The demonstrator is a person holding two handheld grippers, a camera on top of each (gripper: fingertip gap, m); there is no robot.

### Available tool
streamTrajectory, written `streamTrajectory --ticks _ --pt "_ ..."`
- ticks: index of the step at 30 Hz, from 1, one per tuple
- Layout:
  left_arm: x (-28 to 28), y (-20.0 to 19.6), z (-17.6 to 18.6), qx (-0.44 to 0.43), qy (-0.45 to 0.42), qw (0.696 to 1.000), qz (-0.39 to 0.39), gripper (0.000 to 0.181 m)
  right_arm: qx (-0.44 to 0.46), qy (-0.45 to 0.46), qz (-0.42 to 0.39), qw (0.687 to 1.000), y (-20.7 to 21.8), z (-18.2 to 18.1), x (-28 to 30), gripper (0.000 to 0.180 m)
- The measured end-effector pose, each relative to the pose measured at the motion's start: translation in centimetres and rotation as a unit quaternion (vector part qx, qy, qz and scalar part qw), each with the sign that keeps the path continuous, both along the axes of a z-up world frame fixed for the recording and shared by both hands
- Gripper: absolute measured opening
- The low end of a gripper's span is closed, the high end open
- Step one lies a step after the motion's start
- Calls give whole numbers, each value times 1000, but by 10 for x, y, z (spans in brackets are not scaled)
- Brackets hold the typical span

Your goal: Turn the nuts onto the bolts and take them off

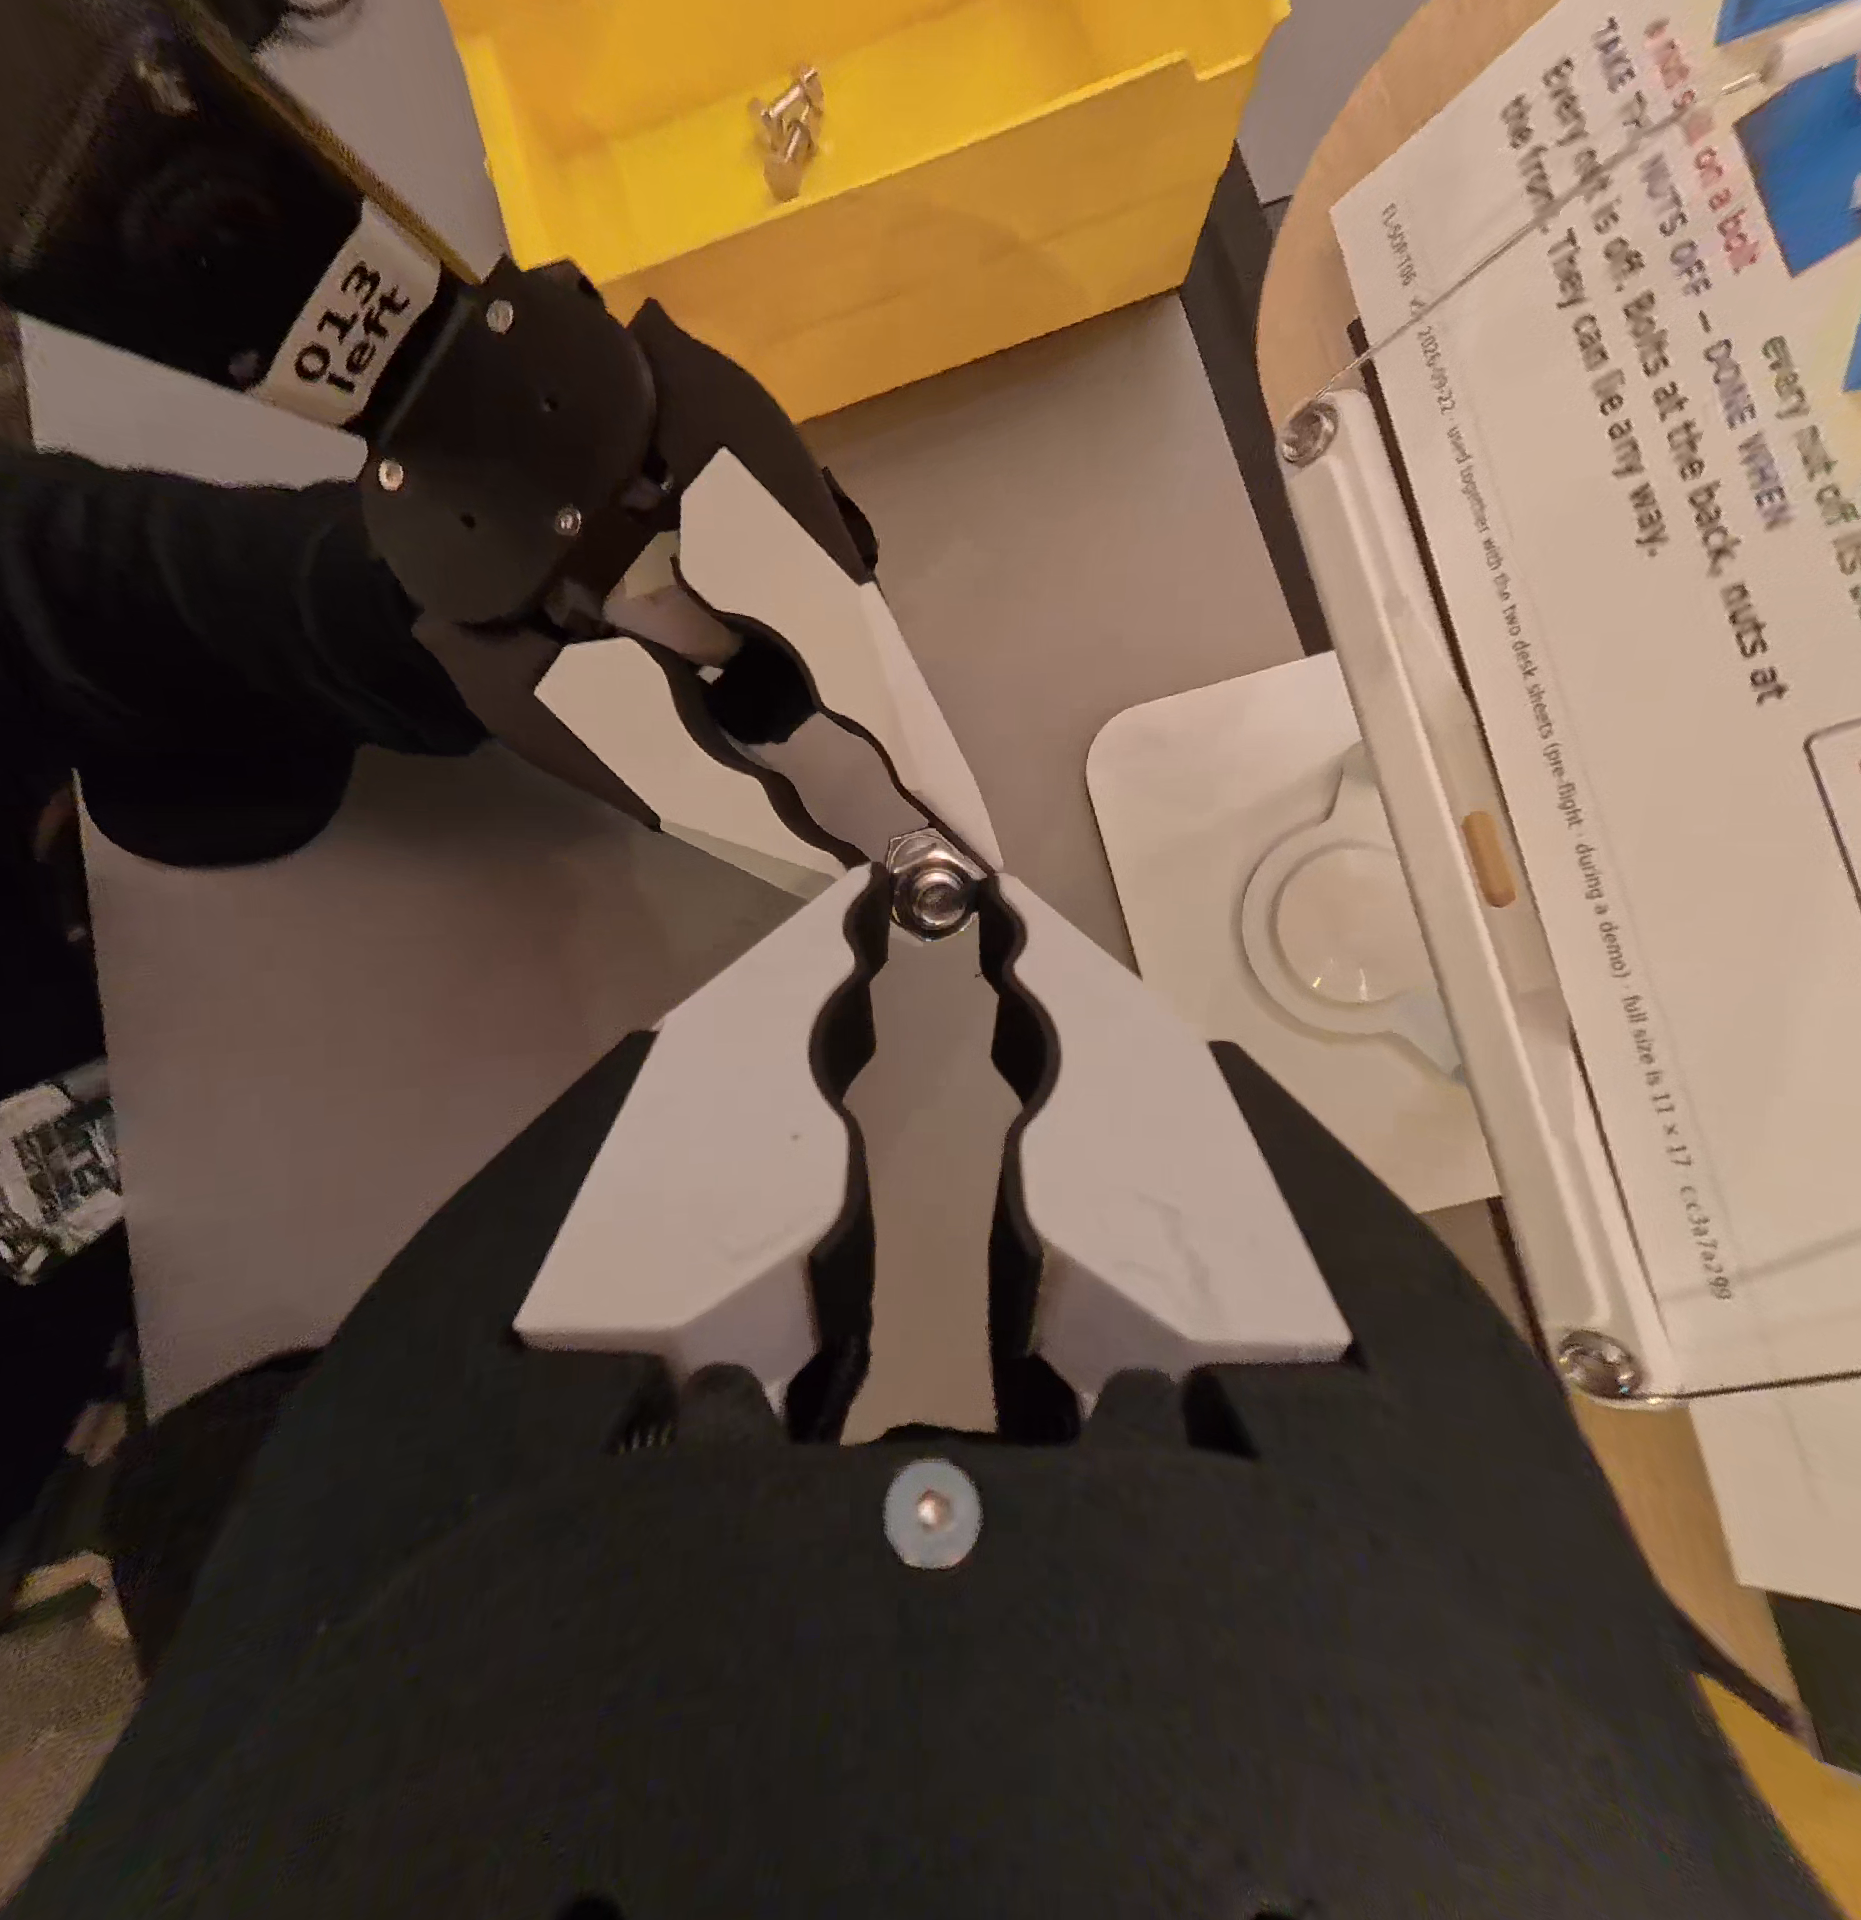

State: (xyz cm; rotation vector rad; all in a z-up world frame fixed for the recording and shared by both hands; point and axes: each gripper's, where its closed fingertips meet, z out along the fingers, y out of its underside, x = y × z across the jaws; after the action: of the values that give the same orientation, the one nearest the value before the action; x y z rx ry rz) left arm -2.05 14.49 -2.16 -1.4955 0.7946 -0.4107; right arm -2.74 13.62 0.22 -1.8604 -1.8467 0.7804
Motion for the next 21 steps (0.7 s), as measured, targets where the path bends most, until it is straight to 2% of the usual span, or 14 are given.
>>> streamTrajectory --ticks 5,9,12,16,21 --pt "1 -1 0 -5 -10 1000 -10 16 80 -30 80 993 -2 0 0 15" --pt "4 -3 -1 -12 -17 999 -25 16 176 -72 167 967 -5 -1 3 15" --pt "6 -5 -2 -18 -25 999 -35 16 245 -104 236 935 -6 -2 5 15" --pt "8 -8 -1 -24 -34 998 -52 16 334 -136 323 875 -8 -2 8 15" --pt "15 -15 0 -33 -46 995 -84 16 406 -164 400 805 -12 -1 14 15"
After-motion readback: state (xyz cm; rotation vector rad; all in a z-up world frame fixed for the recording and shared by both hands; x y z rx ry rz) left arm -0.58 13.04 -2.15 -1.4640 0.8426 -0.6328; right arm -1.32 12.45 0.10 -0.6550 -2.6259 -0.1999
